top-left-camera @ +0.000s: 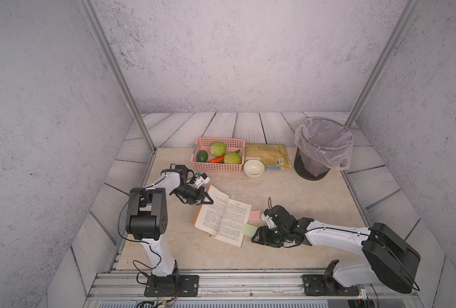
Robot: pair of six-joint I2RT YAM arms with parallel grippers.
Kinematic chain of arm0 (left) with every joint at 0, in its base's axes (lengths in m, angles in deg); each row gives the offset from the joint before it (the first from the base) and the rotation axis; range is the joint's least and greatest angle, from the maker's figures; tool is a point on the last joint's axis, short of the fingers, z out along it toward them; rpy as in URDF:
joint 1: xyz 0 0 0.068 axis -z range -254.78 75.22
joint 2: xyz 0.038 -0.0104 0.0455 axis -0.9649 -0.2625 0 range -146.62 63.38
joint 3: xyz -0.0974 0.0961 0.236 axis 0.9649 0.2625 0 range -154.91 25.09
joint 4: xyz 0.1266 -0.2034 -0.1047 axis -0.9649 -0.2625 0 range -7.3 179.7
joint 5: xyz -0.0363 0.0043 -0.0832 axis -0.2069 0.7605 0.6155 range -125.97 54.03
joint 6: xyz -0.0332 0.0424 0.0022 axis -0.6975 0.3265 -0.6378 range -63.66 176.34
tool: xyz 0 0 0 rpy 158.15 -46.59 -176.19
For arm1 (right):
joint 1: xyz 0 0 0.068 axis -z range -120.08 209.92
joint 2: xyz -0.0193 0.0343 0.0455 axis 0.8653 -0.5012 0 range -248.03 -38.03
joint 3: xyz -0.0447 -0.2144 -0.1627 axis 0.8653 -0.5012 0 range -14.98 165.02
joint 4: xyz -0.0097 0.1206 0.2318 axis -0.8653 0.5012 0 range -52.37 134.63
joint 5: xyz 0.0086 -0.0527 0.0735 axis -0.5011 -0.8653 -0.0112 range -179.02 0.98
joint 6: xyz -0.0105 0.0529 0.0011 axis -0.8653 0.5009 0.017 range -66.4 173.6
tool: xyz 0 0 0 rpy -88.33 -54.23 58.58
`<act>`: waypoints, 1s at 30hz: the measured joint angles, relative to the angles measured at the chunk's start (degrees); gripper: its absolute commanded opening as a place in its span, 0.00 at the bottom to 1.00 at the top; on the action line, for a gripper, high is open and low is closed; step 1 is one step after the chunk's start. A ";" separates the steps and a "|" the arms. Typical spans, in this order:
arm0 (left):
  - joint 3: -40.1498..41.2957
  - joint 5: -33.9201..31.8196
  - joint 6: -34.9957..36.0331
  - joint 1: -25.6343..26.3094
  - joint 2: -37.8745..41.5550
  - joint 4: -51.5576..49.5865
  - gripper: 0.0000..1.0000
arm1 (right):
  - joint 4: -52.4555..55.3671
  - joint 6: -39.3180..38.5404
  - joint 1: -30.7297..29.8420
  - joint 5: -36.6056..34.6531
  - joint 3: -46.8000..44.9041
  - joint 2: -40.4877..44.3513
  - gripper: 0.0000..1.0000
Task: Peel off the used sticky note
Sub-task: Tear off the note from the book.
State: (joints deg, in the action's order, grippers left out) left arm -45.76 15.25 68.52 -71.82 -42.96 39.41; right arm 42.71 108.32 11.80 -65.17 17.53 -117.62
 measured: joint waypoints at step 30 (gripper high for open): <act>0.02 0.24 0.00 -0.33 -0.81 0.13 0.00 | -11.23 3.08 1.22 -1.49 -0.02 -5.33 0.40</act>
State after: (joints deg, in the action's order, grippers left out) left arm -45.74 15.49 68.52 -72.15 -43.77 39.54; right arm 31.47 111.40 13.03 -66.65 17.51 -122.96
